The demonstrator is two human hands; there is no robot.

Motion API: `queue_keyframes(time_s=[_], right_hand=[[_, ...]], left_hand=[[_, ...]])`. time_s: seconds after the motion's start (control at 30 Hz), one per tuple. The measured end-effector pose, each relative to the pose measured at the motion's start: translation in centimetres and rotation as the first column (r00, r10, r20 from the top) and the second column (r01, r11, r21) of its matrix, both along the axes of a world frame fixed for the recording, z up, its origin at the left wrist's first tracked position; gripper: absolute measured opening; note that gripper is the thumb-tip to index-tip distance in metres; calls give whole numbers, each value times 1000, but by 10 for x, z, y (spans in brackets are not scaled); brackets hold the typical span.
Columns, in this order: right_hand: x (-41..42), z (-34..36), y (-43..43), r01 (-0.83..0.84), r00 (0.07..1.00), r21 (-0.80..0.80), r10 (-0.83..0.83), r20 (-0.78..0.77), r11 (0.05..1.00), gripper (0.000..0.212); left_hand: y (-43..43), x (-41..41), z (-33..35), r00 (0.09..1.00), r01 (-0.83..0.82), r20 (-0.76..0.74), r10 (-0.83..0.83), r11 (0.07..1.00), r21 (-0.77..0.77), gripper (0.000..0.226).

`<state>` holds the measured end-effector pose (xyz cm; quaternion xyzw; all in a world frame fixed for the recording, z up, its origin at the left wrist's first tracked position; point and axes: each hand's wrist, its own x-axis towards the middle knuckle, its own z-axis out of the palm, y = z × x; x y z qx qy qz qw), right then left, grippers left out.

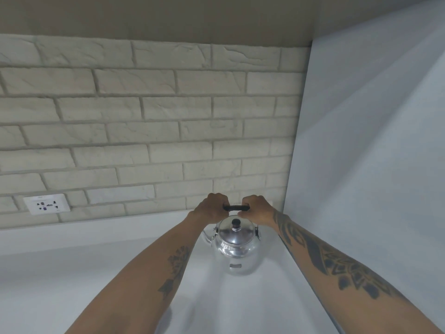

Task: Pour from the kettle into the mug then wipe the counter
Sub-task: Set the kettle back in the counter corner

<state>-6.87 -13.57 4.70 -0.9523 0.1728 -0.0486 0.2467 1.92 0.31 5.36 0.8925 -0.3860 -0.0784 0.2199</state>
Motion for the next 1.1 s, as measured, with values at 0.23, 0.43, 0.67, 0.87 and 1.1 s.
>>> queue_keyframes(time_s=[0.23,0.43,0.67,0.87,1.1], right_hand=[[14,-24,-14,38,999,15,-38,-15,999,7],[23,-35,-18,36,999,21,-36,-23,999,3],[32,-43,-17,40,999,58,-38,-20,998,4],[33,-43,-16,36,999,61,-35,-29,997,3],[24,-31,-9,-3,999,46,5,-37,999,34]], left_hand=[[-17,14,-27,999,-33,-8,33,999,-26,20],[-21,22,-39,998,-56,-31,56,998,-22,15],[-18,31,-47,996,-75,-50,74,997,-15,12],[-16,33,-48,995,-67,-68,66,998,-19,14],[7,29,-38,986,-83,-152,68,992,-93,39]])
